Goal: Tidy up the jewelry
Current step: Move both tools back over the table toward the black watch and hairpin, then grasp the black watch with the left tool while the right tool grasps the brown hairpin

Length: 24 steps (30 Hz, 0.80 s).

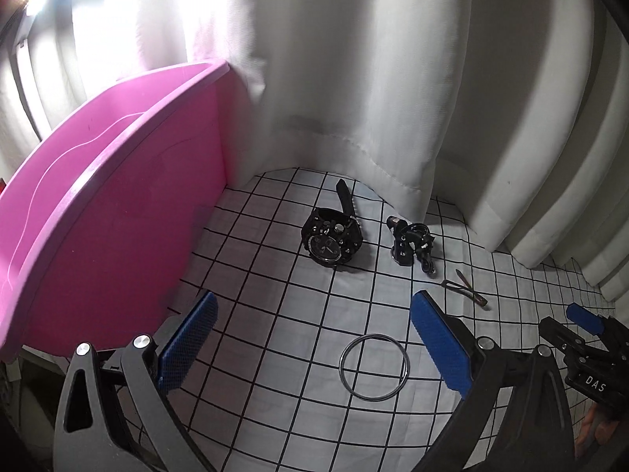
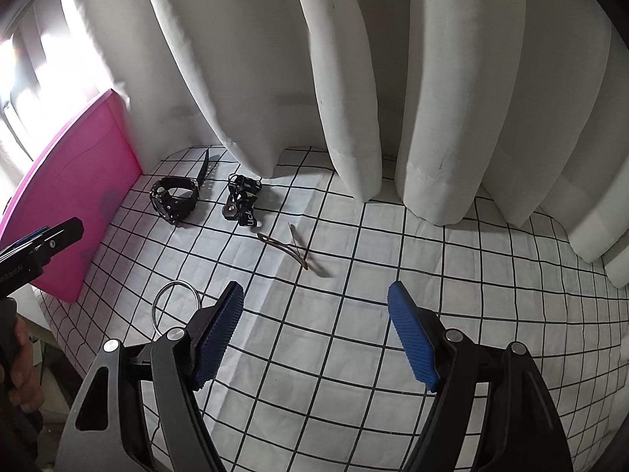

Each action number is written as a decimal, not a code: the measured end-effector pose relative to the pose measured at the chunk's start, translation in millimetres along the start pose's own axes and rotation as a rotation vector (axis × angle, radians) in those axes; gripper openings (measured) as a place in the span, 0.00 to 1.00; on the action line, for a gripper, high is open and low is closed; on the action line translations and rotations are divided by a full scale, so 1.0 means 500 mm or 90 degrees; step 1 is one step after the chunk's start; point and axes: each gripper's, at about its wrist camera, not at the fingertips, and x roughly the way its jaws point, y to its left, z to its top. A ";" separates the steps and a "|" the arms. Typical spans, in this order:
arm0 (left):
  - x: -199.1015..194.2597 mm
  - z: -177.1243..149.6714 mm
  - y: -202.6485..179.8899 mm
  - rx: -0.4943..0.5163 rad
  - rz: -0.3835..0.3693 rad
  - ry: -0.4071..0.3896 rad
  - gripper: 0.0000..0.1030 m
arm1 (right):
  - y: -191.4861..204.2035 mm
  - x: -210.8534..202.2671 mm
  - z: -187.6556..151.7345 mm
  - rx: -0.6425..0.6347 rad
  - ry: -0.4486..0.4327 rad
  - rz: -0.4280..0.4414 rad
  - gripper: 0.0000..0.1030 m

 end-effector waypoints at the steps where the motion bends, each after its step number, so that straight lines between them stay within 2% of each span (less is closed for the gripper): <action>1: 0.013 0.001 -0.002 0.004 0.002 0.003 0.94 | -0.001 0.011 -0.001 0.001 0.005 0.001 0.70; 17: 0.200 0.019 -0.001 0.041 0.022 0.046 0.94 | 0.008 0.158 0.006 0.015 0.047 0.004 0.70; 24: 0.252 0.022 0.004 0.042 0.021 0.062 0.94 | 0.016 0.210 0.018 0.003 0.058 -0.005 0.70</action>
